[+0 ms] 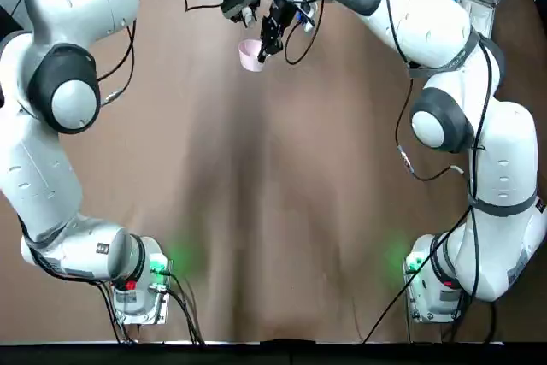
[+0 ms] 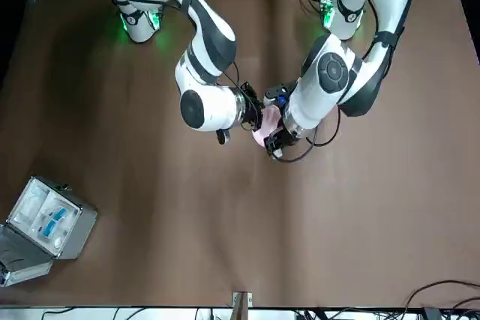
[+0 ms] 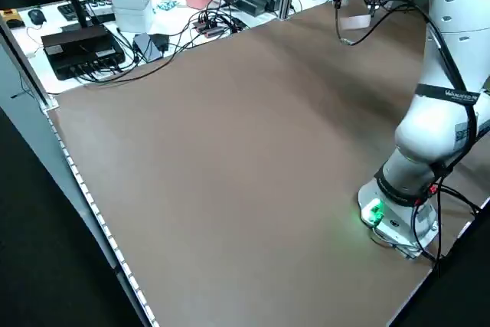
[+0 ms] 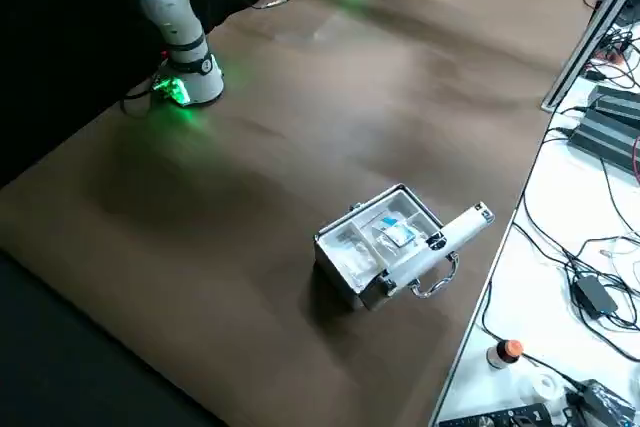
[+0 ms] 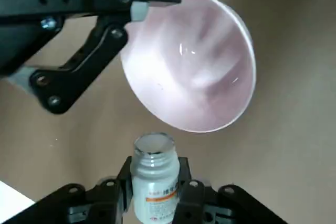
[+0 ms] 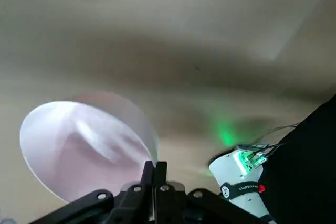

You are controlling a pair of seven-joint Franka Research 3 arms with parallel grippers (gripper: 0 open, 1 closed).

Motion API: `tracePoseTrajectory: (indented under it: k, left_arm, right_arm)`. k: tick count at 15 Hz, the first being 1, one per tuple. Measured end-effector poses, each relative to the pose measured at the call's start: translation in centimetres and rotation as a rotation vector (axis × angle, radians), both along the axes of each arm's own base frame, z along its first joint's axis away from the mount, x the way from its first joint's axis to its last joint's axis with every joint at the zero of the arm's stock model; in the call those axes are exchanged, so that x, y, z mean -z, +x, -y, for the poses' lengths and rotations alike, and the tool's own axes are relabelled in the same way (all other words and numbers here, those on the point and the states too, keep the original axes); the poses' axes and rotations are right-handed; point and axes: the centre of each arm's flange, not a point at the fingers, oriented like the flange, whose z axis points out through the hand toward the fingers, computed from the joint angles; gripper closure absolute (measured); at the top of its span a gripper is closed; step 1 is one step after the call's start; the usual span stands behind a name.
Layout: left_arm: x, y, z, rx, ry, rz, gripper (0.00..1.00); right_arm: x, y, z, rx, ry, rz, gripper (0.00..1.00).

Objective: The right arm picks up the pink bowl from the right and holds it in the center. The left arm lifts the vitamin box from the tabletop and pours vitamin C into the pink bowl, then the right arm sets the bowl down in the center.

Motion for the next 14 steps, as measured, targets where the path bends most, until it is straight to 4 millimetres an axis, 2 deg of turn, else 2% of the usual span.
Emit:
tracePoseTrajectory:
  k: [6, 14]
  left_arm:
    - [0.4, -2.0, 1.2, 0.067, 0.064, 0.081, 0.64]
    - [-1.3, -4.2, 2.8, 0.138, 0.109, 0.175, 0.64]
  right_arm:
    - [-0.2, 0.5, 0.6, -0.015, 0.005, 0.006, 0.97]
    - [-0.1, 0.6, 1.2, -0.09, 0.037, 0.032, 0.97]
